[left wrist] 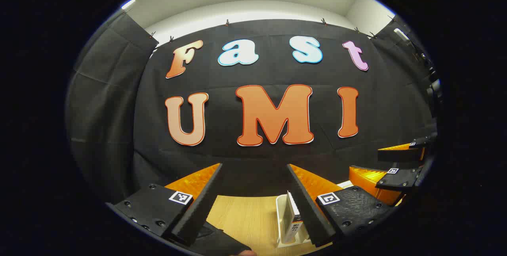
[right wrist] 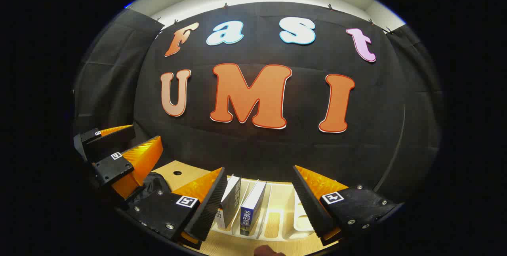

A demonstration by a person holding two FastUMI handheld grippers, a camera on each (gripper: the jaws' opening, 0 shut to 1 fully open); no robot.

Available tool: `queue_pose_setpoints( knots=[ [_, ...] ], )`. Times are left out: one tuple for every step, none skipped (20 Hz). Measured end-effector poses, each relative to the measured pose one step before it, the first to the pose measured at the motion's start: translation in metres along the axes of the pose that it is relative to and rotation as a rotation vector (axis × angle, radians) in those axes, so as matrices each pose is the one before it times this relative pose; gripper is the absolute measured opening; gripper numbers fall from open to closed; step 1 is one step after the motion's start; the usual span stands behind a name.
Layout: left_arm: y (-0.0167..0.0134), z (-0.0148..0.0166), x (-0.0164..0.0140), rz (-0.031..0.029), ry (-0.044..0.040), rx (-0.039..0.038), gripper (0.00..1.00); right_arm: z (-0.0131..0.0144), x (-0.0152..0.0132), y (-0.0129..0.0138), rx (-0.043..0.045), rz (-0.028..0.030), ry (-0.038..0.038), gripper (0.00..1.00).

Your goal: Open the schoolbag, grab two books from the bookshelf and put them into the schoolbag.

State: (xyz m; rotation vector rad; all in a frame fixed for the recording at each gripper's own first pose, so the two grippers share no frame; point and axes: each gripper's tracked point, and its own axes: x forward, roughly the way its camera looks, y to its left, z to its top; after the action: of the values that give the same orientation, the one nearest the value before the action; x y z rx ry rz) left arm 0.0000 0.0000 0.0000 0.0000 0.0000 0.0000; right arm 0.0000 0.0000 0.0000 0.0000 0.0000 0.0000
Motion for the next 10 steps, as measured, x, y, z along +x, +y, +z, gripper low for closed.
queue_pose_setpoints(
  knots=[
    [0.0, 0.00061, 0.00016, 0.00127, 0.00049, -0.00182, 0.99, -0.00027, -0.00058, 0.00033, 0.00276, 0.00074, -0.00253, 0.98],
    [-0.00067, -0.0008, 0.00024, -0.00026, 0.00208, -0.00106, 0.99, -0.00044, 0.00004, -0.00018, 0.00009, -0.00042, -0.00043, 0.98],
    [-0.0001, 0.00014, -0.00093, -0.00039, 0.00194, -0.00041, 0.99, -0.00067, -0.0011, 0.00047, -0.00077, 0.00178, 0.00039, 0.98],
    [-0.00107, -0.00078, 0.00048, -0.00113, 0.00082, 0.00231, 0.99, 0.00137, -0.00029, -0.00037, -0.00296, -0.00098, -0.00462, 0.98],
    [0.00065, 0.00074, -0.00006, -0.00056, -0.00073, 0.00406, 0.99, 0.0015, -0.00068, -0.00009, -0.0023, 0.0022, -0.00871, 0.98],
    [-0.00042, -0.00077, -0.00008, 0.00144, -0.00027, 0.00386, 1.0, 0.00292, 0.00025, 0.00125, -0.00038, 0.00056, -0.0102, 0.98],
    [0.00072, 0.00043, -0.00048, -0.00096, 0.00031, 0.00114, 0.99, 0.00122, -0.00069, -0.00074, 0.00281, 0.00163, -0.01048, 0.98],
    [-0.00047, -0.00088, -0.00012, -0.00087, 0.00104, 0.00369, 1.0, 0.00203, 0.00018, 0.00167, 0.00609, 0.00902, -0.01424, 0.98],
    [0.0006, 0.00073, -0.00028, 0.00204, -0.0007, 0.00401, 1.0, 0.00381, -0.00007, 0.00154, 0.00504, 0.00252, -0.01534, 0.98],
    [0.00105, -0.00004, -0.00024, -0.00012, -0.00246, 0.00315, 1.0, 0.00223, 0.00111, -0.00021, 0.00241, 0.00277, -0.01155, 0.98]
  ],
)
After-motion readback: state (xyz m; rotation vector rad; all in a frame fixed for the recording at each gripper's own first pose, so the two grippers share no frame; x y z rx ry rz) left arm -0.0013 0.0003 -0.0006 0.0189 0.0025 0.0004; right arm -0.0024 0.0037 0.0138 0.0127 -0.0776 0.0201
